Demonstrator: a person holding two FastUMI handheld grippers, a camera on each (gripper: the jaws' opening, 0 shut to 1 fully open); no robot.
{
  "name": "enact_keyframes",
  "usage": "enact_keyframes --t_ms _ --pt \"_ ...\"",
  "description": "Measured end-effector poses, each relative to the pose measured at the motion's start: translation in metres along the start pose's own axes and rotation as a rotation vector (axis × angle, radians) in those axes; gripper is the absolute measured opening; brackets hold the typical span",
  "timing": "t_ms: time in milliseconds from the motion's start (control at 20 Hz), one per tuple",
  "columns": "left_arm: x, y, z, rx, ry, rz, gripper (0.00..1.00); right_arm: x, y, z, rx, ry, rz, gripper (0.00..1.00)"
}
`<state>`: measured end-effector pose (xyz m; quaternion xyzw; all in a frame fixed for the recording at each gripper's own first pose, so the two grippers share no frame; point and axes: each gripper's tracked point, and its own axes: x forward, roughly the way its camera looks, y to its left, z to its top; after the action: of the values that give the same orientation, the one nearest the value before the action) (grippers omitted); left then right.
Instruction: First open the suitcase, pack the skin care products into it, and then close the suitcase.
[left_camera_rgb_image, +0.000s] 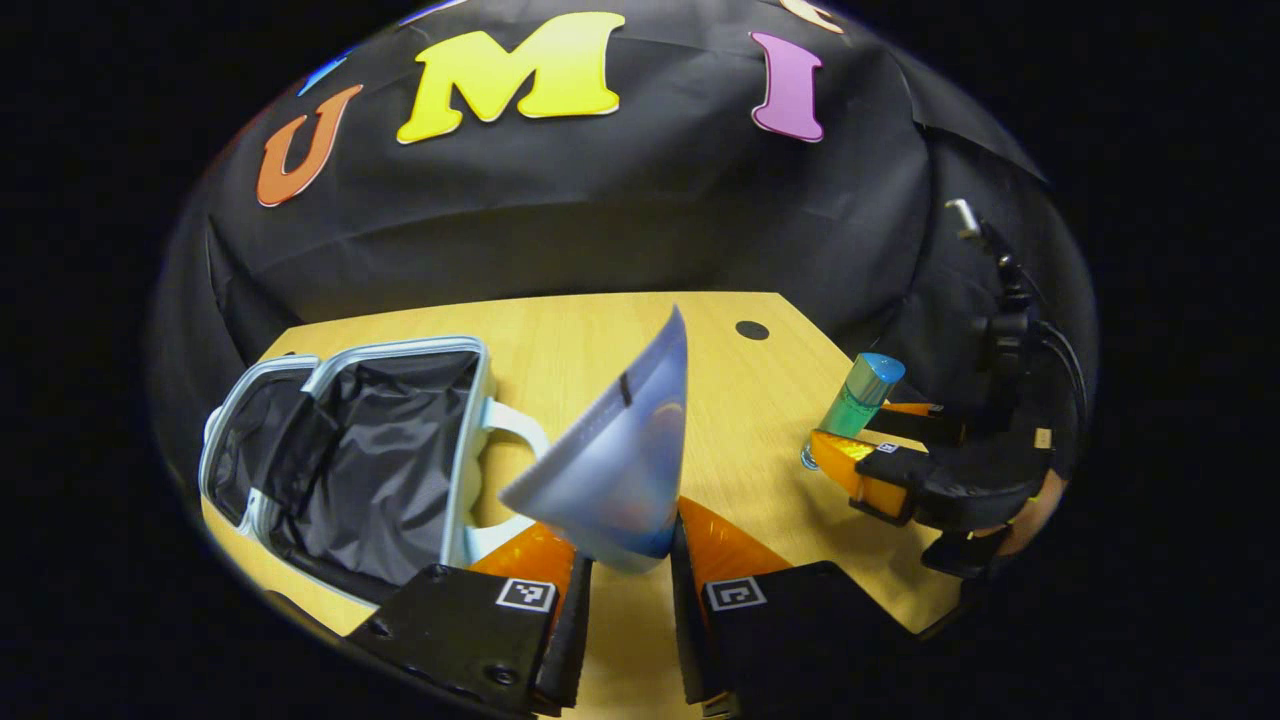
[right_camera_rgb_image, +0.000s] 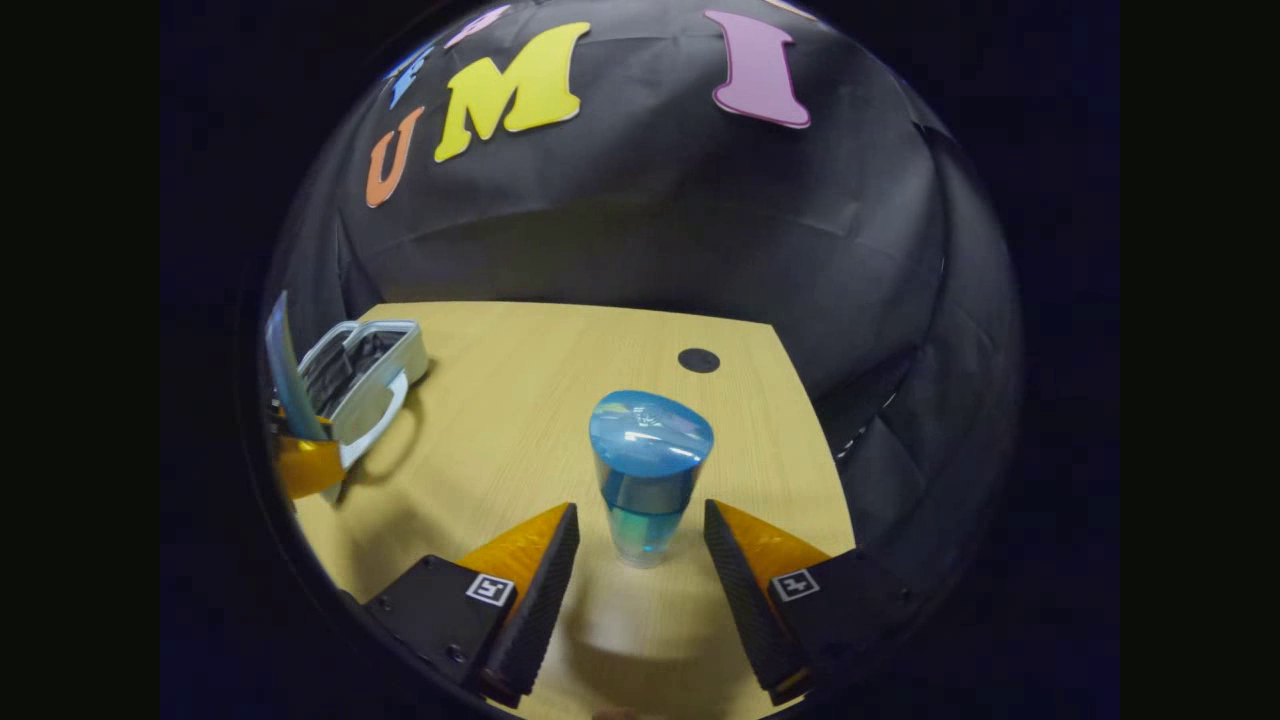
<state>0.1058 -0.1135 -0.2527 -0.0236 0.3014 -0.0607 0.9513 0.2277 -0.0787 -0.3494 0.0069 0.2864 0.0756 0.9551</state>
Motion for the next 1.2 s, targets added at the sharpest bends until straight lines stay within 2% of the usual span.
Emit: enact_keyframes --t_ms 50,250,400,450,500,650,950,1200 --pt "-0.007 0.012 0.001 -0.013 -0.002 0.021 0.40 0.005 0.005 -0.001 0.013 0.009 0.009 0.64" --pt "-0.034 0.055 0.005 -0.048 -0.007 0.088 0.40 0.017 0.002 -0.008 0.034 0.035 -0.040 0.48" --pt "-0.050 0.079 0.008 -0.068 -0.019 0.109 0.41 0.014 0.002 -0.007 0.041 0.037 -0.067 0.36" --pt "-0.055 0.082 0.005 -0.071 -0.013 0.109 0.40 0.012 0.003 -0.007 0.051 0.039 -0.078 0.37" --pt "-0.060 0.088 0.003 -0.067 -0.006 0.109 0.41 0.009 0.004 -0.008 0.059 0.044 -0.081 0.34" --pt "-0.068 0.111 0.006 -0.037 -0.005 0.098 0.41 -0.014 0.012 -0.005 0.071 0.039 -0.091 0.34" --pt "-0.061 0.161 0.007 0.003 0.012 0.084 0.40 -0.112 0.056 0.007 0.078 0.017 -0.076 0.34" --pt "-0.025 0.217 -0.022 -0.029 0.117 0.095 0.41 -0.183 0.110 0.008 0.116 0.021 -0.088 0.34"
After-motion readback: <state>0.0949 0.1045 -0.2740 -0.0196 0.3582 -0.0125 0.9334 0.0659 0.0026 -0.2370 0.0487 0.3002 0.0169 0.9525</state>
